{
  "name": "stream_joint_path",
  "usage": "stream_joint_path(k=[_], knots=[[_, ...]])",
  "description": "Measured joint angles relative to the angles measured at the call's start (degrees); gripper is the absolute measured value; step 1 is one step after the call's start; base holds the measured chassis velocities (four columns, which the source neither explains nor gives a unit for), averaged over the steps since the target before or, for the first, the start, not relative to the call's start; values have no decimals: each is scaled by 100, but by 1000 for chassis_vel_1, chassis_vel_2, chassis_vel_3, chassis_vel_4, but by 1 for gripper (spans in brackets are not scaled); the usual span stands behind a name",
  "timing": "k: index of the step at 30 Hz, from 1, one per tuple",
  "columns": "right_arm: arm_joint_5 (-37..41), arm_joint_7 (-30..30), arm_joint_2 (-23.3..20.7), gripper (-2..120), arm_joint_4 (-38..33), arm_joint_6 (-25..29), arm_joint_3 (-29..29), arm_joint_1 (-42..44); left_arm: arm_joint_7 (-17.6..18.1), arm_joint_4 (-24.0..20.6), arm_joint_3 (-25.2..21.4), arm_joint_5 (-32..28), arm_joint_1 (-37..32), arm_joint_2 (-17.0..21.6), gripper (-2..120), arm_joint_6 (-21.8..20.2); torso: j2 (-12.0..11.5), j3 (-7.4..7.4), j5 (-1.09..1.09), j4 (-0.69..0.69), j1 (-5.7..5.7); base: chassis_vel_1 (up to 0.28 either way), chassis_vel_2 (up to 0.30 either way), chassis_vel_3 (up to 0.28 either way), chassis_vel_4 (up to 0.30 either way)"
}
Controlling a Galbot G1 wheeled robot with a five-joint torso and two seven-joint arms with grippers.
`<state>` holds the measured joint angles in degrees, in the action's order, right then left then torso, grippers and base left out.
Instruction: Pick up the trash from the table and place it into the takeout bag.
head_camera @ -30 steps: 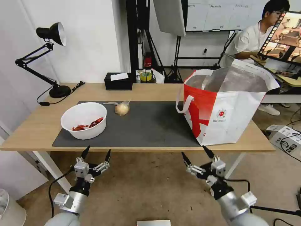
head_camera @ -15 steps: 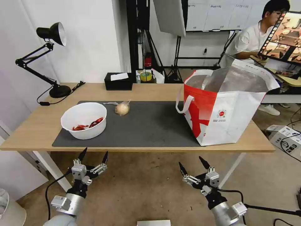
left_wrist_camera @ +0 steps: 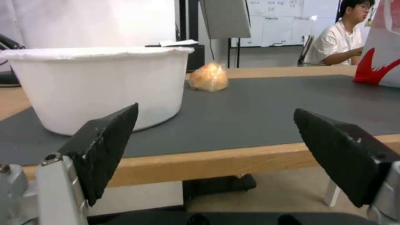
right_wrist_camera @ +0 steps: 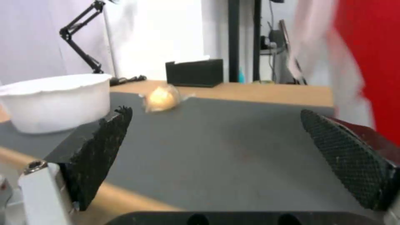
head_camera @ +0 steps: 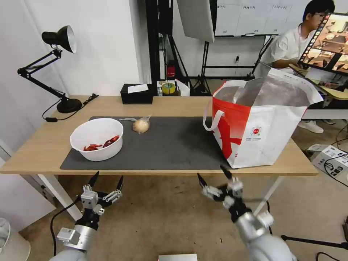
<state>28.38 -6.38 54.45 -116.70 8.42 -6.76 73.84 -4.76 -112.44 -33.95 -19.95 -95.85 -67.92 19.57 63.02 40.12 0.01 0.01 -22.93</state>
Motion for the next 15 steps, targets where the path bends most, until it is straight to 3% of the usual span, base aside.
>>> stream_joint_path(k=[2,7,9,10,13,15], knots=[[223,-193,18,100,247,-214,532,-948,-1,-38,-36,6,-10,-7,100,-16,0,0,-2,-1,0,0,0,0,0],[429,-307,124,100,585,-392,1026,-1830,16,-66,-87,15,-9,-28,100,-40,0,0,-2,-2,-1,0,0,0,0],[631,-495,367,100,1143,-488,1701,-2738,29,-75,-142,12,-22,-34,100,-58,0,1,2,-1,0,0,0,0,0],[631,-495,367,100,1143,-488,1701,-2738,29,-75,-142,12,-22,-34,100,-58,0,1,2,-1,0,0,0,0,0],[1036,-755,886,100,2139,-570,2465,-4049,34,-3,-175,-17,-5,0,100,-55,0,0,-1,-3,-1,0,0,0,0],[1137,-804,1019,100,2388,-589,2602,-4307,43,27,-177,-20,16,1,100,-50,-1,0,-1,-2,-1,0,0,0,0]])
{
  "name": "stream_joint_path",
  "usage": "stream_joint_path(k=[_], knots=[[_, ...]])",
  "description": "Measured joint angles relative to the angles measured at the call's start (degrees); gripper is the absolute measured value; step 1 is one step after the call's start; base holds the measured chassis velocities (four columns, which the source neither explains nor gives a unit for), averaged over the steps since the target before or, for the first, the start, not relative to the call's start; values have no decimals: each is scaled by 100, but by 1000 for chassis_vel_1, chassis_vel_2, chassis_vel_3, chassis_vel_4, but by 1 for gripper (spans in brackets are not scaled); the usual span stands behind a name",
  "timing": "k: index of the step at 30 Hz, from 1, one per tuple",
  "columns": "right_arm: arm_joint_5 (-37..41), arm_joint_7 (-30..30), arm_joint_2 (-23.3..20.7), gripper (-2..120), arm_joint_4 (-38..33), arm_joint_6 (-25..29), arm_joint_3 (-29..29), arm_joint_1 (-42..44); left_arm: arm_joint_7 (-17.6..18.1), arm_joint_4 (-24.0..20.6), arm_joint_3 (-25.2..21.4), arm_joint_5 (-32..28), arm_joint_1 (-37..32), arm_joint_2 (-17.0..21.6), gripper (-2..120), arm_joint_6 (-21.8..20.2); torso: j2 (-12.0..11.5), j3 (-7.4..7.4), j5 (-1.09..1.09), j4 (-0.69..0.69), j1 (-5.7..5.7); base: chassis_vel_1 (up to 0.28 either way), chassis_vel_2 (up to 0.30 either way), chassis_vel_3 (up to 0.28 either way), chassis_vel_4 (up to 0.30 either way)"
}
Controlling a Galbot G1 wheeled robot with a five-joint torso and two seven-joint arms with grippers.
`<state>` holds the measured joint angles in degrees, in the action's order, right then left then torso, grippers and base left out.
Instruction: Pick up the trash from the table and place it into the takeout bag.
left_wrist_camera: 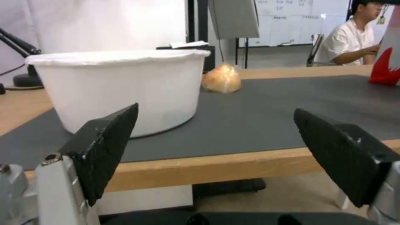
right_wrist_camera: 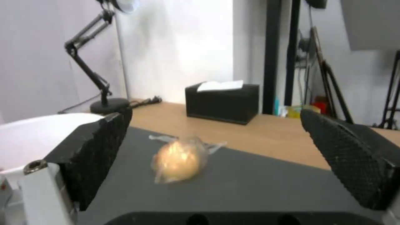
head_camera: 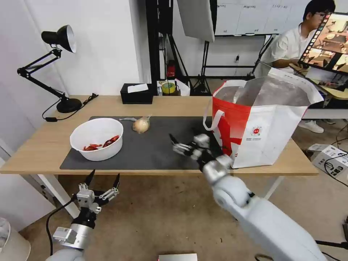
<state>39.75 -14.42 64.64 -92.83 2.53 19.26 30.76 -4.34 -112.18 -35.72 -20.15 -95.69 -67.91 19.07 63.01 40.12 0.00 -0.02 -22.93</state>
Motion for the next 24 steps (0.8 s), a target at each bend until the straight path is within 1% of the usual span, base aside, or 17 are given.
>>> stream_joint_path(k=[2,3,4,6,7,9,10,12,13,14,15,17,18,19,22,24], knots=[[229,-61,329,100,578,-73,266,-519,-2,42,3,-4,59,-12,100,5,1,-1,-5,1,0,0,0,0,0],[346,-82,518,100,924,-146,409,-760,-2,55,9,-7,77,-19,100,6,0,0,-1,2,0,0,0,0,0],[346,-82,518,100,924,-146,409,-760,-2,55,9,-7,77,-19,100,6,0,0,-1,2,0,0,0,0,0],[492,-90,882,100,1560,-217,617,-1160,-5,76,32,-9,87,-33,100,6,1,-1,-2,1,0,0,0,0,0],[492,-90,882,100,1560,-217,617,-1160,-5,76,32,-9,87,-33,100,6,1,-1,-2,1,0,0,0,0,0],[584,-23,1306,100,2260,-349,748,-1526,-8,107,44,-5,88,-39,100,20,0,0,0,1,0,0,0,0,0],[584,-23,1306,100,2260,-349,748,-1526,-8,107,44,-5,88,-39,100,20,0,0,0,1,0,0,0,0,0],[594,107,1723,100,2889,-517,796,-1855,-6,132,42,-5,88,-39,100,41,0,-1,-2,2,1,0,0,0,0],[590,202,2006,100,3332,-681,807,-2052,-7,145,40,-6,86,-39,100,55,1,-1,-1,0,1,0,0,0,0],[588,278,2181,100,3629,-773,809,-2171,-4,151,39,-6,85,-40,100,61,0,-1,-2,0,1,0,0,0,0],[588,278,2181,100,3629,-773,809,-2171,-4,151,39,-6,85,-40,100,61,0,-1,-2,0,1,0,0,0,0],[587,533,2494,100,4271,-848,804,-2396,-8,153,45,-6,87,-40,100,73,1,-1,-2,-1,1,0,0,0,0],[612,622,2553,100,4446,-885,809,-2470,-9,153,58,-7,95,-40,100,75,0,-1,-2,-2,0,0,0,0,0],[612,622,2553,100,4446,-885,809,-2470,-9,153,58,-7,95,-40,100,75,0,-1,-2,-2,0,0,0,0,0],[647,886,2594,100,4716,-1102,896,-2590,-12,151,76,-7,116,-42,100,76,1,-2,-1,3,1,0,0,0,0],[647,957,2591,100,4762,-1157,921,-2590,-14,151,72,-13,116,-40,100,77,1,-1,-1,3,1,0,0,0,0]])
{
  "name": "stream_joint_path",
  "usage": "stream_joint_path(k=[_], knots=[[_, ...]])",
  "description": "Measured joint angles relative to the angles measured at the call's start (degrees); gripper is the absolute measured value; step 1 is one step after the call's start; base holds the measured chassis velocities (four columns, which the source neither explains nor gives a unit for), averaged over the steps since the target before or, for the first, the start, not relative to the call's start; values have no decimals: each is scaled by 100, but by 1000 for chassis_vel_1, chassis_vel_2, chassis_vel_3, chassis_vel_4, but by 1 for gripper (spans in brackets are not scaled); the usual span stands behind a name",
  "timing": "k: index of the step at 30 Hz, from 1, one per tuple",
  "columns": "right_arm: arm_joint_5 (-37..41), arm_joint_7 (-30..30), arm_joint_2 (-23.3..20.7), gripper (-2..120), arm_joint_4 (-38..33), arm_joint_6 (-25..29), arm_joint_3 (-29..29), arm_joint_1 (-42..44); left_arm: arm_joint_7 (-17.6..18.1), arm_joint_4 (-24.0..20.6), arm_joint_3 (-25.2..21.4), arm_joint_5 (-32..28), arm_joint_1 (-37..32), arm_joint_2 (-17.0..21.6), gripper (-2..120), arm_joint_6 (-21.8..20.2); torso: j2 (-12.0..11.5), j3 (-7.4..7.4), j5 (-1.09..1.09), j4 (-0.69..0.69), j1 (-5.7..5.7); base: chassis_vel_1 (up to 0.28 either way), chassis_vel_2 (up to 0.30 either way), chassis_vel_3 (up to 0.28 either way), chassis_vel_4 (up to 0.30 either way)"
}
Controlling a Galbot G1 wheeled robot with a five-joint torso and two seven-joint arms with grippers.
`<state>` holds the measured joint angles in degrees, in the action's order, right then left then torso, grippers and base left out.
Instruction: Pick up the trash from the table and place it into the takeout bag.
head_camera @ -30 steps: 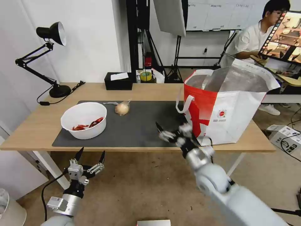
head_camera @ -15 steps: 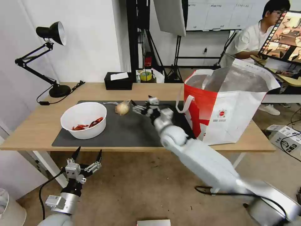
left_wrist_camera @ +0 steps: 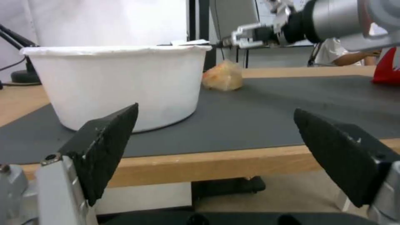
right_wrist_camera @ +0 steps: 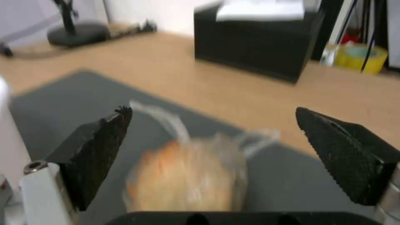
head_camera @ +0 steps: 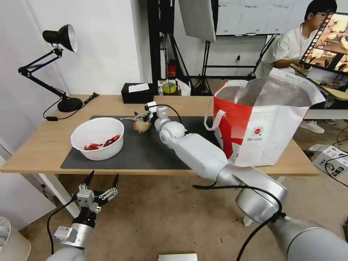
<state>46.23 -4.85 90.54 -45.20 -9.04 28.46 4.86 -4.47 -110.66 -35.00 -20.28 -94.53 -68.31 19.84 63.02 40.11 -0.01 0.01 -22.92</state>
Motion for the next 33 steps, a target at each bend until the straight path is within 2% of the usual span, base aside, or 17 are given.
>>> stream_joint_path(k=[7,20,33], knots=[[6,702,-15,100,266,-124,194,-33,-32,78,-19,-58,24,21,100,78,0,-1,1,-2,0,0,0,0,0],[-36,930,-27,100,485,-141,311,-89,-51,88,6,-54,30,-26,100,117,0,0,1,-1,0,0,0,0,0],[-193,1261,-28,100,670,61,431,-230,-54,62,14,-50,29,-38,100,118,0,0,1,-1,0,0,0,0,0]])
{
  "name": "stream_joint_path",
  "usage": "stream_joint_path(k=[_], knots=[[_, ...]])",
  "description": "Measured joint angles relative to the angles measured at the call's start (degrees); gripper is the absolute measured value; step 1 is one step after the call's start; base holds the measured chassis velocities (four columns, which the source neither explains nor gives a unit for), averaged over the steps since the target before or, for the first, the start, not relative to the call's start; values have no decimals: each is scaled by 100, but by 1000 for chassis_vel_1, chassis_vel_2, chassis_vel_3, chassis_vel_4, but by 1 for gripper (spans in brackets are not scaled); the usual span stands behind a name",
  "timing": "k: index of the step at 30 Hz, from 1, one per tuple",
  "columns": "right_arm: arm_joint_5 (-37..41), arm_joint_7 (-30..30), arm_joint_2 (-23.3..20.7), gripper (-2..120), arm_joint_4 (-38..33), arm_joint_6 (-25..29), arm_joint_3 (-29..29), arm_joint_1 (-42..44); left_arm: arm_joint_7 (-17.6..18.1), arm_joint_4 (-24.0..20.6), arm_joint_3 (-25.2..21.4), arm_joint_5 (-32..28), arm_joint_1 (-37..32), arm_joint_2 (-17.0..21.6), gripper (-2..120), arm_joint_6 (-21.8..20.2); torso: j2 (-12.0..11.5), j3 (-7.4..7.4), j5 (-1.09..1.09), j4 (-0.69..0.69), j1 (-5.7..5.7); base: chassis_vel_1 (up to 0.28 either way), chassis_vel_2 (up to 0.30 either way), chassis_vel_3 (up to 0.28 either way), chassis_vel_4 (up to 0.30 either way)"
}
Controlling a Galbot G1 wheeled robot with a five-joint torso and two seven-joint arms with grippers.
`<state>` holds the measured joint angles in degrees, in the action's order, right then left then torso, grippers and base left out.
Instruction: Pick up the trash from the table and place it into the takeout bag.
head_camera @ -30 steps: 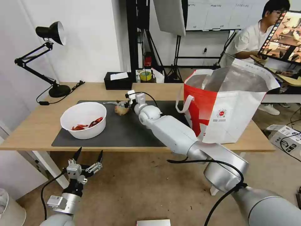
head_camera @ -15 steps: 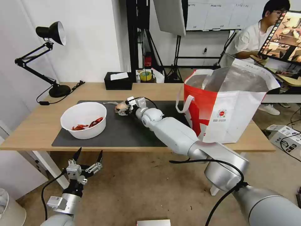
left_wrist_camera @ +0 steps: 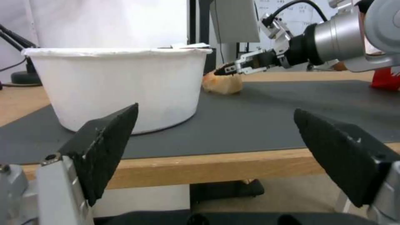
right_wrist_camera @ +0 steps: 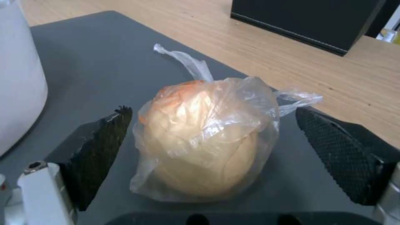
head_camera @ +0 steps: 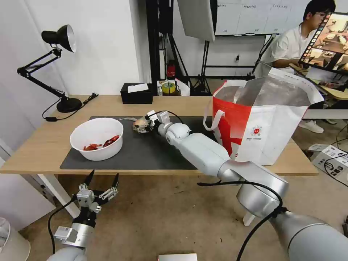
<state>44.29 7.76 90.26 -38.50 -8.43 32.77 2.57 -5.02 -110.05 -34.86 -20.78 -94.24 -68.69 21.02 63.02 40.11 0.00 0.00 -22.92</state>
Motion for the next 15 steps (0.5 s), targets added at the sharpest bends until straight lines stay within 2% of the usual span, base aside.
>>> stream_joint_path(k=[9,13,15], knots=[[-49,275,-1,100,166,61,36,-52,-1,-9,2,1,-3,-11,100,3,0,0,0,0,0,0,0,0,0],[-64,376,1,89,237,111,59,-63,-1,-9,1,-1,-3,-12,100,9,0,0,0,0,0,0,0,0,0],[-65,422,1,76,254,125,69,-62,-1,-7,1,-5,-2,-19,100,21,0,0,0,0,0,0,0,0,0]])
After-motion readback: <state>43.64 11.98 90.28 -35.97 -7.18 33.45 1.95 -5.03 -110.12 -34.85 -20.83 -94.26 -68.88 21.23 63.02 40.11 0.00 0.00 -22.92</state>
